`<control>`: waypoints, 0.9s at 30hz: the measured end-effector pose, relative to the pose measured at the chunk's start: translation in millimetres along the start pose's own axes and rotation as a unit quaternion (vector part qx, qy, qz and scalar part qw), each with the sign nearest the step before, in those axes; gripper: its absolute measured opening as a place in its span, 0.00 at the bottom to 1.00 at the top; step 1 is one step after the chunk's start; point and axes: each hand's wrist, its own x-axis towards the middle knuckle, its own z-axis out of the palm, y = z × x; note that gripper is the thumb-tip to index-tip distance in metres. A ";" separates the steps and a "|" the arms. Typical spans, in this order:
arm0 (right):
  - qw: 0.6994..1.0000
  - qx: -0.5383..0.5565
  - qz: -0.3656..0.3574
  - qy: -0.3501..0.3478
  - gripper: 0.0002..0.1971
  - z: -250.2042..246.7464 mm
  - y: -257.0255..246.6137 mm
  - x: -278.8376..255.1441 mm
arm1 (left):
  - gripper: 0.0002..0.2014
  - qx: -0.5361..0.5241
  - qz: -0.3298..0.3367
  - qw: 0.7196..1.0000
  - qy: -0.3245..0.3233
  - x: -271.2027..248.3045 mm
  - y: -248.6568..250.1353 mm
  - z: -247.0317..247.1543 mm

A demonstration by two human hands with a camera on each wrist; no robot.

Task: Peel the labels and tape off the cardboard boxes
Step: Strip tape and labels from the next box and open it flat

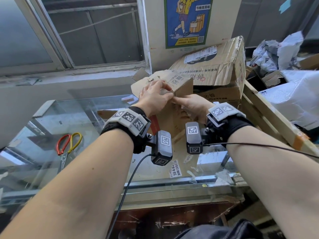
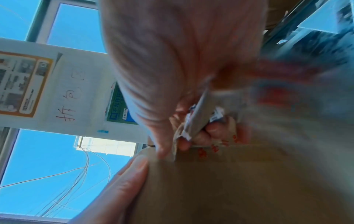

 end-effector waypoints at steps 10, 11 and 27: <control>0.995 0.094 -0.034 0.013 0.11 3.2 16.8 2.0 | 0.05 -0.017 0.015 1.000 -0.011 -1.1 -2.3 -0.5; 0.993 0.109 -0.034 0.006 0.09 1.6 17.9 2.1 | 0.06 -0.017 0.014 1.000 -0.012 -1.5 -1.9 -0.3; 0.980 0.198 -0.002 -0.021 0.09 -7.4 37.1 -7.8 | 0.06 0.004 0.018 1.000 -0.013 -10.4 -1.9 -1.0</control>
